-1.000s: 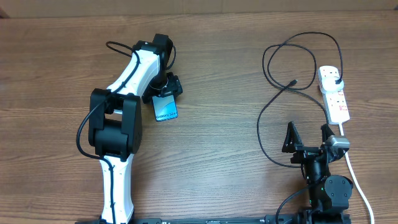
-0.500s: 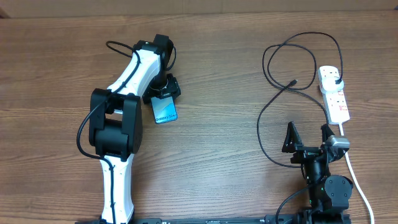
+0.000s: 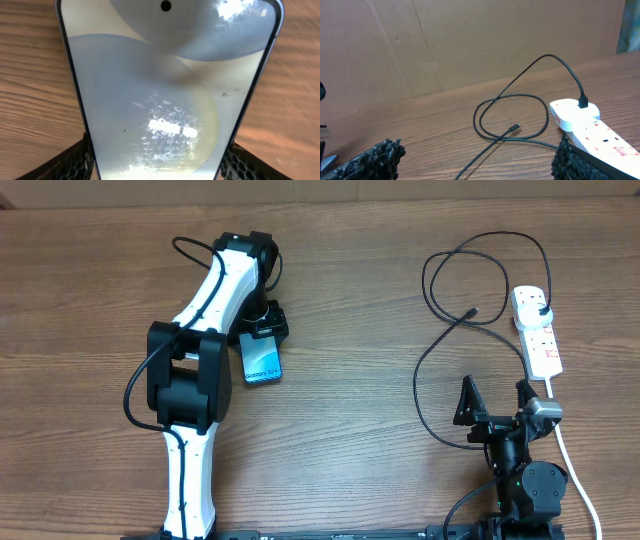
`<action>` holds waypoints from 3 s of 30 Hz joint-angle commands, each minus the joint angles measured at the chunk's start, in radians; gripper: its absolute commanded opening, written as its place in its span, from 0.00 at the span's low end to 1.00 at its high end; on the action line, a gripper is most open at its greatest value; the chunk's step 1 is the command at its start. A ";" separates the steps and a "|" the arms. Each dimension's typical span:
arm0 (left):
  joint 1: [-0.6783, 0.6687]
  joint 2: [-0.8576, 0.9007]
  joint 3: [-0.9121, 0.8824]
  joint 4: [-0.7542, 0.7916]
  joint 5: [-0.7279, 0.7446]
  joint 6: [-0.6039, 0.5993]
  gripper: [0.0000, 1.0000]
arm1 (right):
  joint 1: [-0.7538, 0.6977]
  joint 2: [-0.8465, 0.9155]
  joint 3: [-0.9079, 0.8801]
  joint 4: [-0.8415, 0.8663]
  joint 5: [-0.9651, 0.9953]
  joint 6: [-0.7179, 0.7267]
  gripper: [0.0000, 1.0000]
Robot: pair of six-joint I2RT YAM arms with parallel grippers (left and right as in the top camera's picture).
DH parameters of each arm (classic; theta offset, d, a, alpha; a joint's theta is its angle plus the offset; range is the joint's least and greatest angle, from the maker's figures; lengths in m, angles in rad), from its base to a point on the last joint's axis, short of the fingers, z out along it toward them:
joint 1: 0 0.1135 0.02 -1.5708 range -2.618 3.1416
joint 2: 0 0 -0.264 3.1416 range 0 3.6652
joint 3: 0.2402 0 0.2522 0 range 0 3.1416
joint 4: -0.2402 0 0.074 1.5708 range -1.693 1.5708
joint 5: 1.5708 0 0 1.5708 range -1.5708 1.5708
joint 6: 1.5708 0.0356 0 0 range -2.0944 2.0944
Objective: Plug charger to phone and switch on socket
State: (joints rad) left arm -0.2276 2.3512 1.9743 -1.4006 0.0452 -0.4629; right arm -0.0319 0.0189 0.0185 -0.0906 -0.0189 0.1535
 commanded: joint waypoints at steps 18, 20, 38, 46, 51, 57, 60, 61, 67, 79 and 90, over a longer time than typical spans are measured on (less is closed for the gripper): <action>0.005 0.001 0.040 -0.264 0.425 0.240 0.68 | 0.004 -0.001 -0.010 0.006 0.007 -0.006 1.00; 0.008 0.001 0.040 -0.278 0.487 0.240 0.68 | 0.004 -0.001 -0.010 0.006 0.007 -0.006 1.00; 0.013 0.001 0.040 -0.252 0.475 0.196 1.00 | 0.004 -0.001 -0.010 0.006 0.007 -0.006 1.00; 0.013 0.001 0.040 -0.237 0.372 0.192 1.00 | 0.004 -0.001 -0.010 0.006 0.007 -0.006 1.00; 0.009 -0.042 0.045 -0.240 0.158 0.117 1.00 | 0.004 -0.001 -0.010 0.006 0.007 -0.006 1.00; -0.044 -0.291 0.045 -0.205 -0.094 0.007 1.00 | 0.004 -0.001 -0.010 0.006 0.007 -0.006 1.00; -0.109 -0.471 0.044 -0.151 -0.177 -0.028 1.00 | 0.004 -0.001 -0.010 0.006 0.007 -0.006 1.00; -0.137 -0.531 0.044 -0.134 -0.203 -0.044 0.99 | 0.004 -0.001 -0.010 0.006 0.007 -0.006 1.00; -0.301 -0.786 -0.061 -0.105 -0.349 -0.175 1.00 | 0.004 -0.001 -0.010 0.006 0.007 -0.006 1.00; -0.303 -0.833 -0.608 0.138 -0.211 -0.348 1.00 | 0.004 -0.001 -0.010 0.006 0.007 -0.006 1.00; -0.280 -0.816 -0.874 0.431 -0.142 -0.346 1.00 | 0.004 -0.001 -0.010 0.006 0.007 -0.006 1.00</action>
State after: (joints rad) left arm -0.5240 1.5410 1.1503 -1.0130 -0.1482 -0.8127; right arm -0.0319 0.0185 0.0185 -0.0902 -0.0189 0.1535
